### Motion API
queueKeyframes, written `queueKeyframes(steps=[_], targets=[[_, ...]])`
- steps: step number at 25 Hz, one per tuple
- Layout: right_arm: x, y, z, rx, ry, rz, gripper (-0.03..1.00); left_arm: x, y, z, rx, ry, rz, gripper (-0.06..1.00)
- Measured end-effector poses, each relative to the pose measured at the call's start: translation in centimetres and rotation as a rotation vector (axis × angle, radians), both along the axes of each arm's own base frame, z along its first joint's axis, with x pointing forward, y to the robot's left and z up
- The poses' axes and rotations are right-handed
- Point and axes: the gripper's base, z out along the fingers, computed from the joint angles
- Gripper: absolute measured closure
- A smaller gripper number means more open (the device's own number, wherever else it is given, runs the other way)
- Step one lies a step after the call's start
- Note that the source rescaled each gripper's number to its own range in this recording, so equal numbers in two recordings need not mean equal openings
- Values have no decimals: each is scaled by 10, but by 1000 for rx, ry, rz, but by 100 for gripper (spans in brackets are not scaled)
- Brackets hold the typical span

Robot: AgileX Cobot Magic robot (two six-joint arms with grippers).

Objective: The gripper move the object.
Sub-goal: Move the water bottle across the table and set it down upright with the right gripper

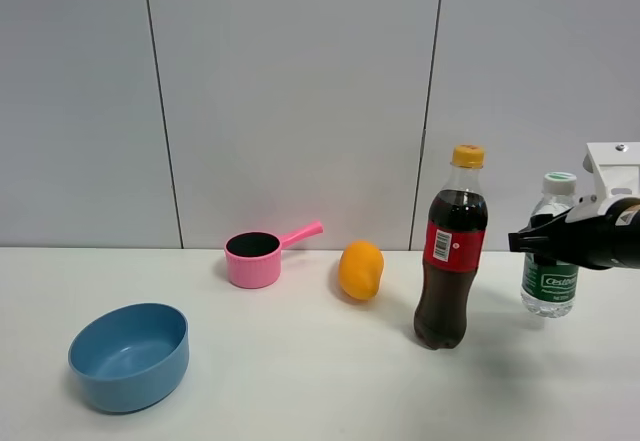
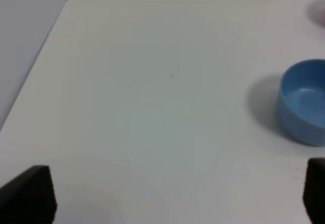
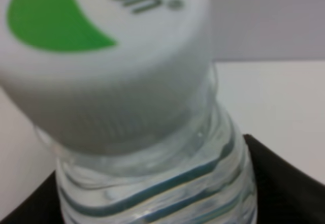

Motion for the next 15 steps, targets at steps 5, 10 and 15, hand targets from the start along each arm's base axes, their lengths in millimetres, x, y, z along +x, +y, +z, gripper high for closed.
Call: queueKeyframes(steps=[5,10,15], targets=[[1,-1,1,5,-21,-12,97,0,0,0,0,0,0,-6],[1,-1,1,5,-27,-12,97,0,0,0,0,0,0,-6],[2,-1,2,9,-37,-15,97,0,0,0,0,0,0,-6]])
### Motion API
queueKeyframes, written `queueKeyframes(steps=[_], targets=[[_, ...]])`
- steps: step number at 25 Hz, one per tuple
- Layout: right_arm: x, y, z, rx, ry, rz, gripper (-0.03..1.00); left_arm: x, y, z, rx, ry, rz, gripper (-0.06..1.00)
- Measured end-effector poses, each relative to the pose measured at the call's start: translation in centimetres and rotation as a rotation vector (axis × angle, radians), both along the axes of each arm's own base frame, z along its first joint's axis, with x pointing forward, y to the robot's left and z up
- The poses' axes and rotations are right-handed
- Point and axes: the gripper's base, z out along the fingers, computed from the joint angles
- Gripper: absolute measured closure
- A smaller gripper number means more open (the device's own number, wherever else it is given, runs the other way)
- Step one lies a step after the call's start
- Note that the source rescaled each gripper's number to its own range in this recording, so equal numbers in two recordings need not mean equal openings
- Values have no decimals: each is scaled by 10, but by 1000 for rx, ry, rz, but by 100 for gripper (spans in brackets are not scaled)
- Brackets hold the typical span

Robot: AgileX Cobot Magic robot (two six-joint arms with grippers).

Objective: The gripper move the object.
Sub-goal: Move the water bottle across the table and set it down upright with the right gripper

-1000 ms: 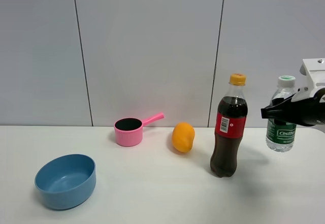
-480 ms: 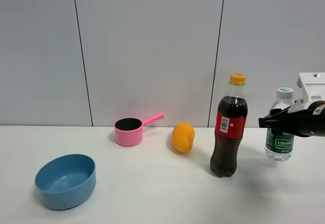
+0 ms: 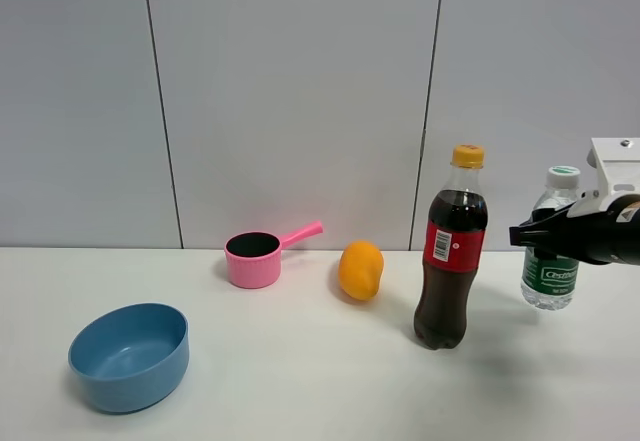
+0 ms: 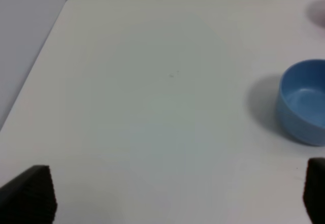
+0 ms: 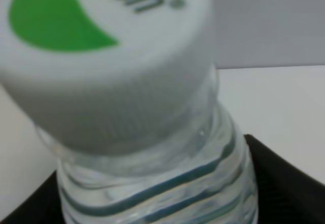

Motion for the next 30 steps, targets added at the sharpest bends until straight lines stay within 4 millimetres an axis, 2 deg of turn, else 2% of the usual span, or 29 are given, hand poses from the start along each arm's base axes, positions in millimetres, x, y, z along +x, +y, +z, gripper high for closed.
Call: queueKeyframes(steps=[9,16,30], targets=[[1,0,-2,71,2,-28,97,0,0,0,0,0,0,-6],[2,1,-21,60,56,-21,97,0,0,0,0,0,0,-6],[3,3,-19,43,33,10,97,0,0,0,0,0,0,-6]])
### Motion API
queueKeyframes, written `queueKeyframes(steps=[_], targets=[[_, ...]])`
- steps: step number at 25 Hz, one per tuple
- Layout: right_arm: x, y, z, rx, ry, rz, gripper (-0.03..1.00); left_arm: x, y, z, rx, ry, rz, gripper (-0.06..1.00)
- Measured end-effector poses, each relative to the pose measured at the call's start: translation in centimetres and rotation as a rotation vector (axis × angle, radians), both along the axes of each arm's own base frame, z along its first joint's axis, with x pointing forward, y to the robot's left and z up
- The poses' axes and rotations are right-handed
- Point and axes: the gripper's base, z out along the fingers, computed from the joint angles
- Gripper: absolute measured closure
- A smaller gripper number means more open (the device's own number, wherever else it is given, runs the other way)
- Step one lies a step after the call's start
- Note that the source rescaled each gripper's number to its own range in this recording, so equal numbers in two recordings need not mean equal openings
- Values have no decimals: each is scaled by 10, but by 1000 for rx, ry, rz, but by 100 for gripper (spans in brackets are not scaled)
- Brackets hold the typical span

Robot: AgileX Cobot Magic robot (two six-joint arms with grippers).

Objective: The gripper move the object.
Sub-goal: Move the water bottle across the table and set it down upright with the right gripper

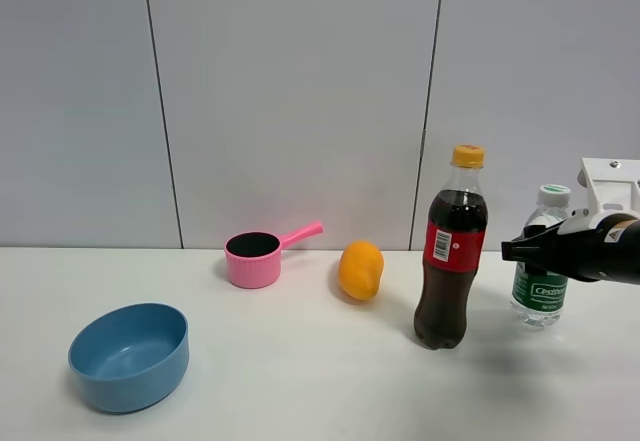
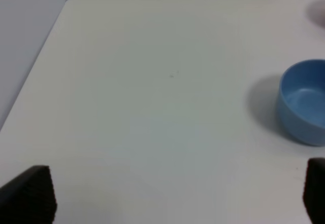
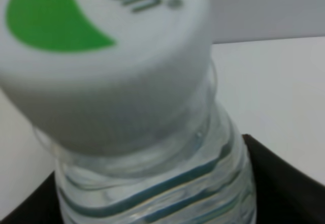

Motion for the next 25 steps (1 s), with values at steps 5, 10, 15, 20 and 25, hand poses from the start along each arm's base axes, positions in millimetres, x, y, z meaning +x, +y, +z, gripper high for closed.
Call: queueKeyframes(steps=[5,10,15,20,25], targets=[[0,0,0,0,0,0,97,0,0,0,0,0,0,-6],[0,0,-1,0,11,0,97,0,0,0,0,0,0,-6],[0,0,-1,0,14,1,97,0,0,0,0,0,0,-6],[0,0,0,4,2,-7,82,0,0,0,0,0,0,-6],[2,0,5,4,-48,-8,74,0,0,0,0,0,0,-6]])
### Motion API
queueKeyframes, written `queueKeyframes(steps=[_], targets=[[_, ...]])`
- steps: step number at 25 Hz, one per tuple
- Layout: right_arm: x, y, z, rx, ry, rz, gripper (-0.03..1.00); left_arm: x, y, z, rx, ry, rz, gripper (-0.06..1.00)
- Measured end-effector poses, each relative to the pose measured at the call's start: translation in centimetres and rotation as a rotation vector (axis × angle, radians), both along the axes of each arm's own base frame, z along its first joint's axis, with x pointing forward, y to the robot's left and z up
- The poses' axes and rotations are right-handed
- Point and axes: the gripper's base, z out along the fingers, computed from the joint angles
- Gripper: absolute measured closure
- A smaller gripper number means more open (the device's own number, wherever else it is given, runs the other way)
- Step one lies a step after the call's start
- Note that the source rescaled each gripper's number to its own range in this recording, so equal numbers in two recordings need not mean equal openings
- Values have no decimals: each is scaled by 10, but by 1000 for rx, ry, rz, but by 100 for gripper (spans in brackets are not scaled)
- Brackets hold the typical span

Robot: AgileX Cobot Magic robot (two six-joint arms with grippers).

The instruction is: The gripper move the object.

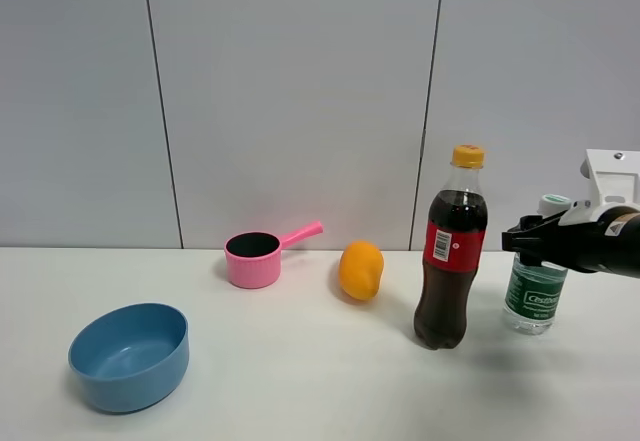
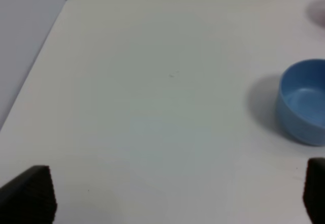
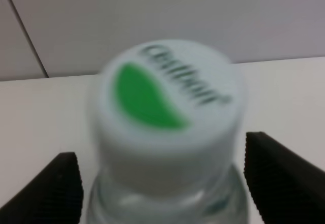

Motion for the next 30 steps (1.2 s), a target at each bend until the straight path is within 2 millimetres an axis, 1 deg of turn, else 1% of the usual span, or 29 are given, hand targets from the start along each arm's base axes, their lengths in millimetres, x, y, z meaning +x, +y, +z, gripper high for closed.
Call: queueKeyframes(steps=[6,12,20,21,22,24,25,26,28,30], targets=[[0,0,1,0,-13,-1,73,0,0,0,0,0,0,-6],[0,1,0,-5,-3,10,67,0,0,0,0,0,0,-6],[0,1,0,-8,-3,15,65,0,0,0,0,0,0,-6],[0,1,0,-8,-3,15,61,0,0,0,0,0,0,-6],[0,1,0,-8,0,15,53,0,0,0,0,0,0,-6],[-1,1,-2,-8,21,16,25,0,0,0,0,0,0,-6],[-1,1,-3,-8,35,17,15,0,0,0,0,0,0,-6],[-2,1,-4,-8,49,17,8,0,0,0,0,0,0,-6],[-3,1,-7,-8,80,18,1,0,0,0,0,0,0,-6],[-4,1,-8,-8,99,19,-1,0,0,0,0,0,0,-6]])
